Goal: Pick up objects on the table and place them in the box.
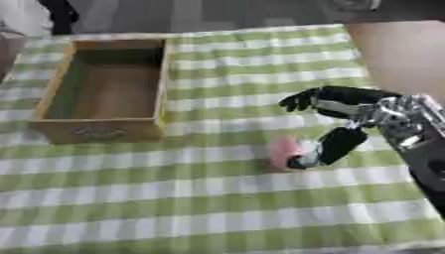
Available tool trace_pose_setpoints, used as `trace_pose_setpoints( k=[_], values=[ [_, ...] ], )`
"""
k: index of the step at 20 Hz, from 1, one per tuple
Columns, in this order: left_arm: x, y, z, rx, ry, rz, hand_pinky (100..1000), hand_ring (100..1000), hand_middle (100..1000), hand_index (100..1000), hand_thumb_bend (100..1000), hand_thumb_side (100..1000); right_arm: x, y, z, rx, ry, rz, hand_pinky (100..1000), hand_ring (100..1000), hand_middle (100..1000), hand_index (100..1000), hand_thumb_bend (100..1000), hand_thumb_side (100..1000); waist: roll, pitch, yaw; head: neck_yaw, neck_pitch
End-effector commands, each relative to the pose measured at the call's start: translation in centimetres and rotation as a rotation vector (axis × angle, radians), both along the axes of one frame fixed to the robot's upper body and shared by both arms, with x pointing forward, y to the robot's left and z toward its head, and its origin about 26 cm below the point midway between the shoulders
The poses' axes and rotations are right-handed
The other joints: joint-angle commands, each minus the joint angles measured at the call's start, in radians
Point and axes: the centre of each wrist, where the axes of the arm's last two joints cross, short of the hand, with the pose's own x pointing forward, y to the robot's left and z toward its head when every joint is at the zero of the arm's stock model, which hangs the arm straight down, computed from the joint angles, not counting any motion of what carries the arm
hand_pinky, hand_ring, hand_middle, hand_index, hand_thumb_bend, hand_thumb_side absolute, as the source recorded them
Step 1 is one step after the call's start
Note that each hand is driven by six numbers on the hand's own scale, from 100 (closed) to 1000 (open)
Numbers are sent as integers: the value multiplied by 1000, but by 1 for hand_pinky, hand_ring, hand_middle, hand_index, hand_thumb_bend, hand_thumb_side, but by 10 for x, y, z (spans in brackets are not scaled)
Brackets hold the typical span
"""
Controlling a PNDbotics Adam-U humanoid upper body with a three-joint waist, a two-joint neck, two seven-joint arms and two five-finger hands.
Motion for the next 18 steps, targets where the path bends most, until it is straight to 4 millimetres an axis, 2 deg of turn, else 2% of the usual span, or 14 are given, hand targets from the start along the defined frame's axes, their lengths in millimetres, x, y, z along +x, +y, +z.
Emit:
trace_pose_setpoints(
  k=[1, 13, 15, 18],
  values=[
    [-3, 3, 11, 34, -22, 8, 559, 505, 550, 820, 100, 925, 2, -2, 8, -75, -19, -8, 913, 924, 887, 1000, 555, 435, -2, -11, 3, -4, -11],
    [-2, 3, 12, 35, -23, 8, 559, 506, 550, 820, 100, 925, 4, 2, 8, -132, -83, 4, 909, 919, 868, 1000, 533, 456, -4, -11, 5, -5, -8],
    [-2, 2, 12, 34, -23, 7, 559, 506, 550, 820, 100, 925, 4, 2, 6, -142, -85, -2, 907, 918, 866, 1000, 526, 465, -4, -10, 7, -5, -1],
    [-2, 2, 11, 31, -22, 7, 559, 505, 550, 819, 100, 927, 5, 1, 4, -148, -88, -15, 908, 917, 865, 1000, 525, 470, -2, -7, 11, 2, 26]
  ],
)
